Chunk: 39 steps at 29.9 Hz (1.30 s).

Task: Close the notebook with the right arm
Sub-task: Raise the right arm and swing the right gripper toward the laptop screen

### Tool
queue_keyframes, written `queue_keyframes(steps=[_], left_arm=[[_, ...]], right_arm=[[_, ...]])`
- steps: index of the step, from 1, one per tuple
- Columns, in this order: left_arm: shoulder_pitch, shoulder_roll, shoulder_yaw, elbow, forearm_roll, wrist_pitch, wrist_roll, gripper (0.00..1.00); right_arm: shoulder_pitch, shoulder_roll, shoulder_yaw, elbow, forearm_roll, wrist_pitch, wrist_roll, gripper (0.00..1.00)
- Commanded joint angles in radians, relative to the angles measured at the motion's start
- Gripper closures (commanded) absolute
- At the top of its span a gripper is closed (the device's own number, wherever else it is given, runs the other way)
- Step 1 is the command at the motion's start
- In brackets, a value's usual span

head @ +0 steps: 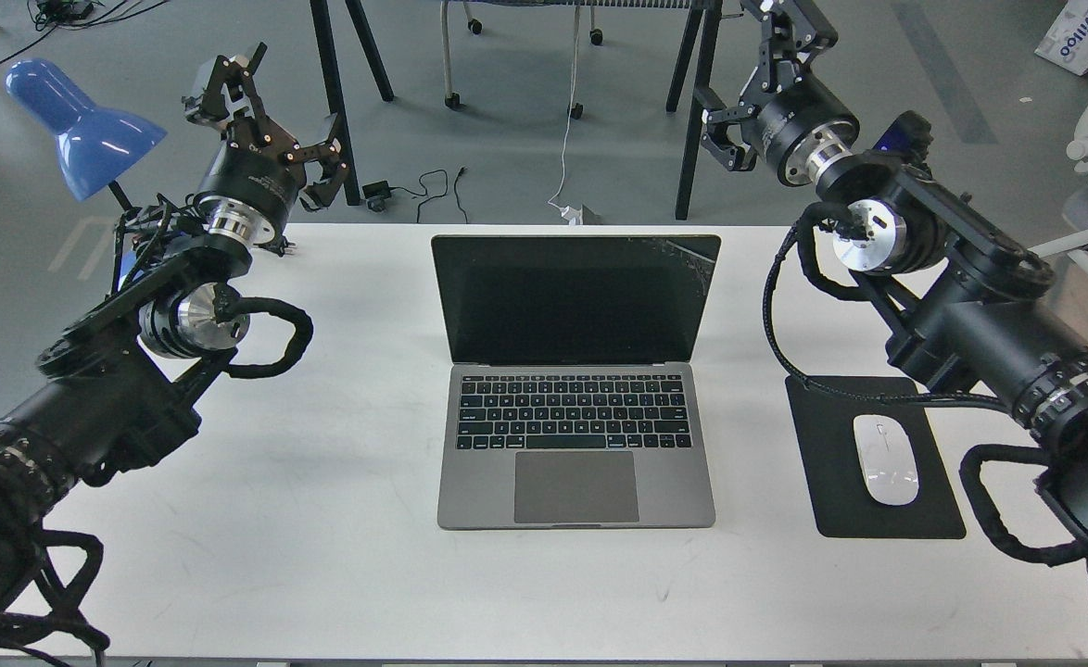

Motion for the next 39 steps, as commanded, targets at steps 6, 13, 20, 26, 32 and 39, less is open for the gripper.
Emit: queue_keyframes(steps=[6,13,20,26,32,39], left_arm=[[0.0,0.0,-0.003,0.0,0.0,0.0,0.0,0.0],[0.0,0.0,-0.003,0.0,0.0,0.002,0.0,0.0],[0.0,-0.003,-0.003,0.0,0.0,0.0,0.0,0.0],[0.0,0.0,-0.003,0.0,0.0,0.002,0.0,0.0],[0.0,0.0,-0.003,0.0,0.0,0.0,0.0,0.0],[0.0,-0.003,-0.003,0.0,0.0,0.0,0.0,0.0]], right_arm=[[0.129,0.112,-0.093,-0.257,0.0,-0.037,-0.025,0.0],[0.149,0.112,-0.181,-0.311,0.0,-0.052,-0.054,0.0],[0.149,0.112,-0.219,-0.294,0.004,-0.028,-0.054,0.0],[0.146,0.112,-0.225,-0.291,0.001,0.038,-0.056,0.0],[0.143,0.112,-0.296,-0.291,0.003,0.089,-0.088,0.0],[0.137,0.112,-0.368,-0.292,0.003,0.136,-0.091,0.0]])
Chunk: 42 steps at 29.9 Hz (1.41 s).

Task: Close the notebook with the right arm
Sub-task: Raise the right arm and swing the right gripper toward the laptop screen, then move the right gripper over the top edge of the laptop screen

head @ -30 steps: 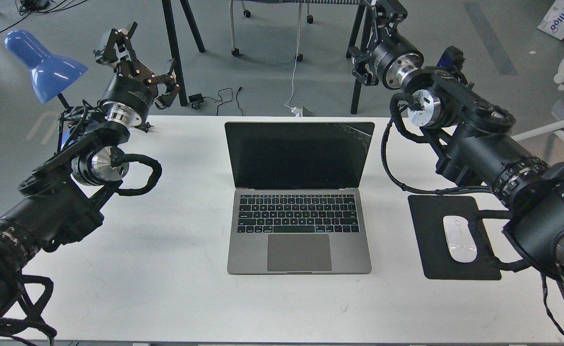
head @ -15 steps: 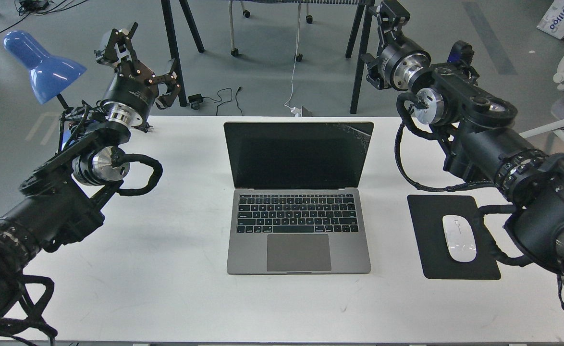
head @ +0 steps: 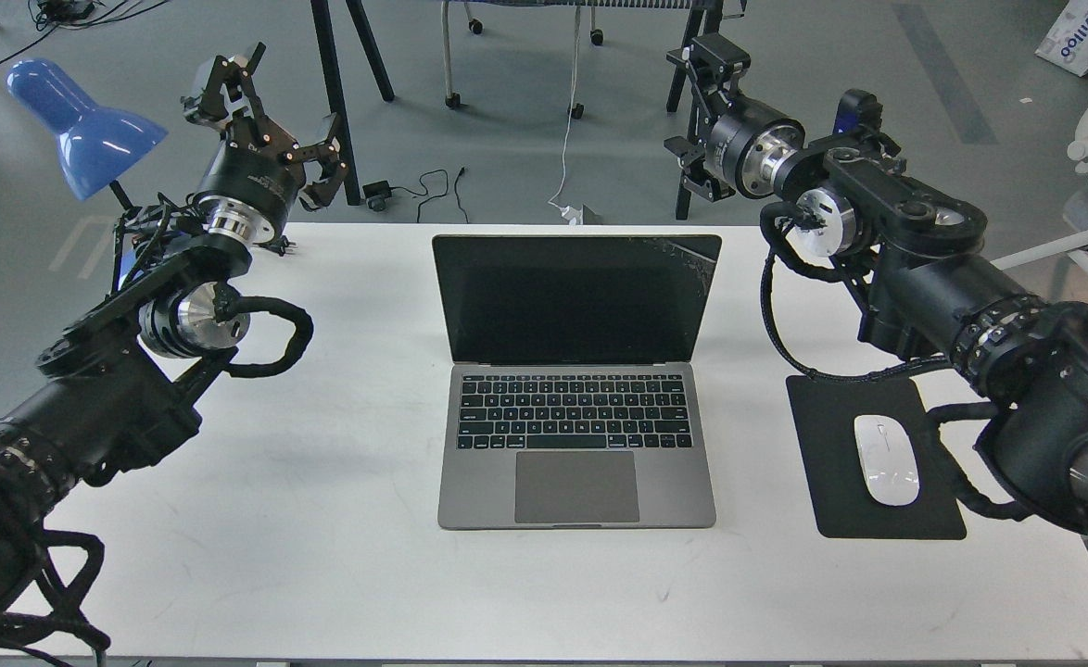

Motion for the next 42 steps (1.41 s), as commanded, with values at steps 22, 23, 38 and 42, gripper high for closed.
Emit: queue_keyframes(steps=[22,23,38,42], left_arm=[[0.0,-0.002,-0.001,0.0,0.0,0.001,0.0,0.0],[0.0,-0.002,-0.001,0.0,0.0,0.001,0.0,0.0],[0.0,-0.002,-0.001,0.0,-0.001,0.001,0.0,0.0],[0.0,-0.002,-0.001,0.0,-0.001,0.001,0.0,0.0]], right_arm=[[0.015,0.0,-0.174,0.004,-0.007,0.226,-0.011,0.0],[0.016,0.0,-0.174,0.007,-0.007,0.226,-0.011,0.0],[0.006,-0.199,-0.244,0.461,-0.013,0.226,-0.011,0.0],[0.004,-0.223,-0.246,0.507,-0.013,0.226,-0.011,0.0]])
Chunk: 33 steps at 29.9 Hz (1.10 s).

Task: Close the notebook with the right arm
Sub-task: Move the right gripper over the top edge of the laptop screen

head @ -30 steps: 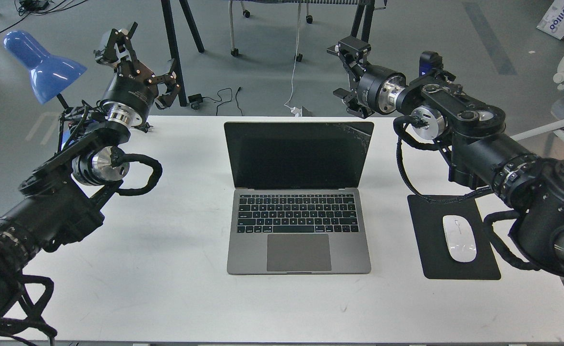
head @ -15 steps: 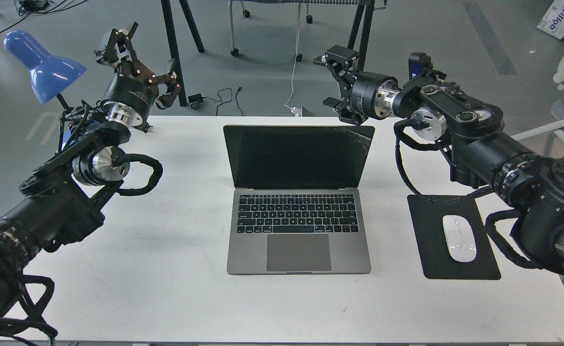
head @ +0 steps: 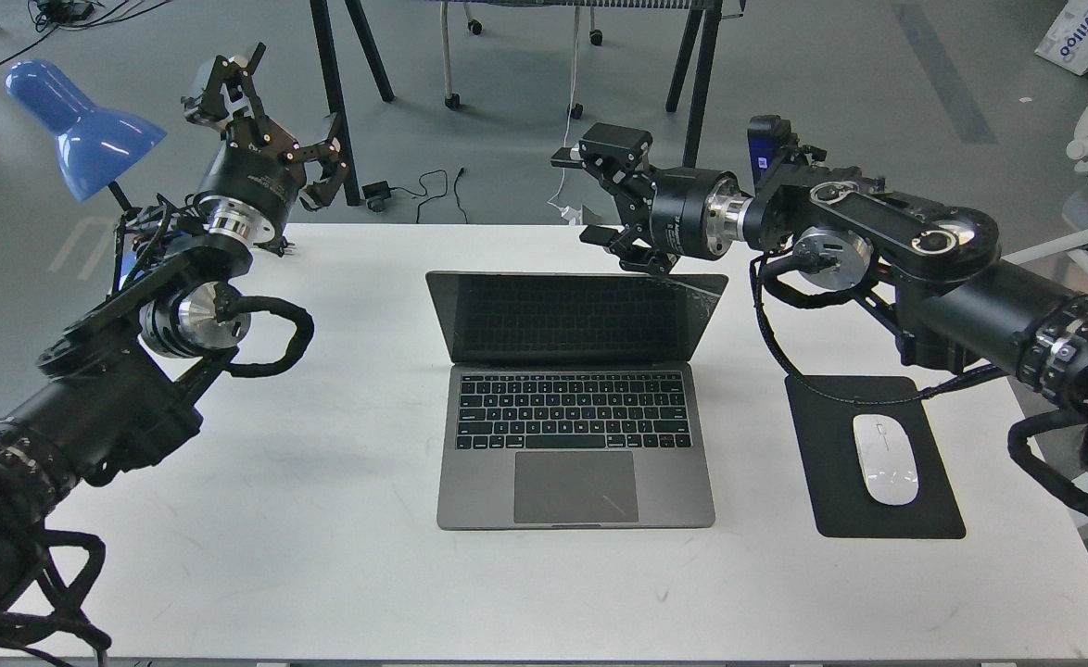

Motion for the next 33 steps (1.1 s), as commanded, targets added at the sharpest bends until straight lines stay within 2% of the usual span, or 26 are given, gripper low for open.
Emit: queue_keyframes(steps=[1,18,33], left_arm=[[0.0,0.0,0.0,0.0,0.0,0.0,0.0,0.0],[0.0,0.0,0.0,0.0,0.0,0.0,0.0,0.0],[0.0,0.0,0.0,0.0,0.0,0.0,0.0,0.0]], right_arm=[[-0.001,-0.019,-0.003,0.042,0.0,0.0,0.0,0.0],[0.013,-0.044,-0.043,0.137,-0.09,0.0,-0.002,0.0],[0.088,-0.046,-0.073,0.142,-0.094,0.0,-0.002,0.0]])
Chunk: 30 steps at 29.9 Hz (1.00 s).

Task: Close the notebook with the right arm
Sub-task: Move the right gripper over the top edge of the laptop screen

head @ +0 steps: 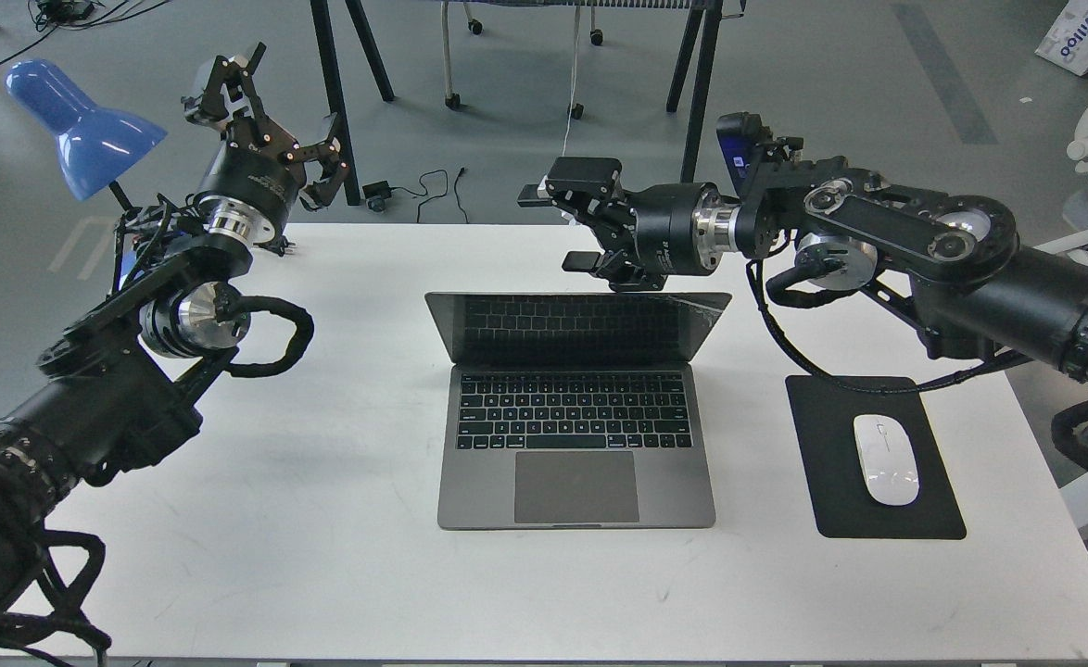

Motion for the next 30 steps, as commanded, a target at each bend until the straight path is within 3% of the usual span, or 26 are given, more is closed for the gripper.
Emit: queue_keyframes(steps=[1,30], left_arm=[[0.0,0.0,0.0,0.0,0.0,0.0,0.0,0.0],[0.0,0.0,0.0,0.0,0.0,0.0,0.0,0.0]], right_arm=[[0.01,-0.001,-0.013,-0.002,0.0,0.0,0.0,0.0],[0.004,-0.004,-0.082,0.07,-0.06,0.0,0.0,0.0]])
